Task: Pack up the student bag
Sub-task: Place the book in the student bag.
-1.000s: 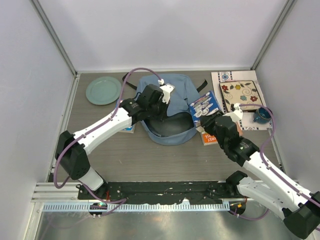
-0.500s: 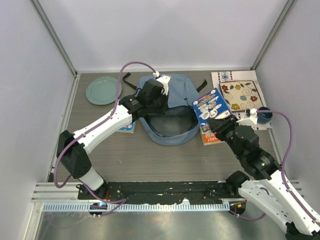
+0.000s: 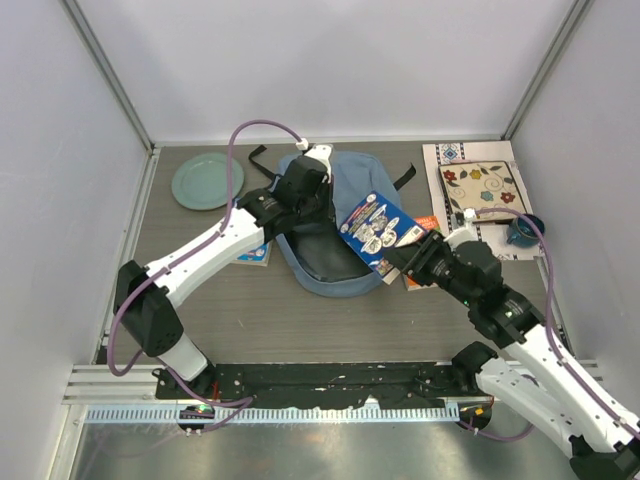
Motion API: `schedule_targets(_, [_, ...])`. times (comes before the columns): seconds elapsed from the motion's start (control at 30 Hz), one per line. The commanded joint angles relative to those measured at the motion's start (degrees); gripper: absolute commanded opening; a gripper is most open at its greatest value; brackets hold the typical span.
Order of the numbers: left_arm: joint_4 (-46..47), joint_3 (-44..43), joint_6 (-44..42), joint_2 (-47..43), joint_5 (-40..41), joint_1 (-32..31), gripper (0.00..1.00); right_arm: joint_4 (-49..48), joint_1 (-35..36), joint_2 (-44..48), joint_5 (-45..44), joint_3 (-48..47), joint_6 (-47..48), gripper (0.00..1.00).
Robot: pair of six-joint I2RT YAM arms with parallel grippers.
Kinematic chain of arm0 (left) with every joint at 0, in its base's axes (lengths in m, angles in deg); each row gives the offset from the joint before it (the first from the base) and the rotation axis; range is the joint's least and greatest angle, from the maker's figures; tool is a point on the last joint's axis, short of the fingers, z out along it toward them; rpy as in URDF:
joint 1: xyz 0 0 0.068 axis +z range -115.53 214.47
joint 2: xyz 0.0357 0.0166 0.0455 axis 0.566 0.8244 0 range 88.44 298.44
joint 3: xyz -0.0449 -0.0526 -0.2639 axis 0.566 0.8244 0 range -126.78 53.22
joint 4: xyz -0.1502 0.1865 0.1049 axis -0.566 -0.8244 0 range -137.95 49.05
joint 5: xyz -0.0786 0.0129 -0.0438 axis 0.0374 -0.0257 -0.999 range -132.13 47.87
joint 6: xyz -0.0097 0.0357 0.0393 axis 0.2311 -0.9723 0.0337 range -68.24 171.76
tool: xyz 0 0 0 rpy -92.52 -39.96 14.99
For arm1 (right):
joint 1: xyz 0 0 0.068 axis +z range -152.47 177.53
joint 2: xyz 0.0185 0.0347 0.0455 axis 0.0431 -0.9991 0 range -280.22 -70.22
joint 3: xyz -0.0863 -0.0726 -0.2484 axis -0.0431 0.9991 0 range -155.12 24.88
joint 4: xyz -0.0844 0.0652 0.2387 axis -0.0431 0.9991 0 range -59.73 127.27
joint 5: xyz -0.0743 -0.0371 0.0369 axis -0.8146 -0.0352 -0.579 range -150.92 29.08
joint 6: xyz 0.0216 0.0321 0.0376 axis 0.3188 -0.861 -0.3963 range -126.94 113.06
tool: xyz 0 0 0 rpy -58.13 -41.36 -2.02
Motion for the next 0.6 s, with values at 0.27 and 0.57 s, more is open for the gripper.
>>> schedule_targets(0.27, [2.61,-6.84,3.21,1.9,4.0,-0.15,0.0,-1.33,0.52,9.99,6.5,-9.65,7.57,0.01])
schedule_targets(0.57, [1.54,-11.34,5.32,2.7,5.24,1.25,0.0,3.8,0.52,8.59,10.81,-6.52,5.65,0.01])
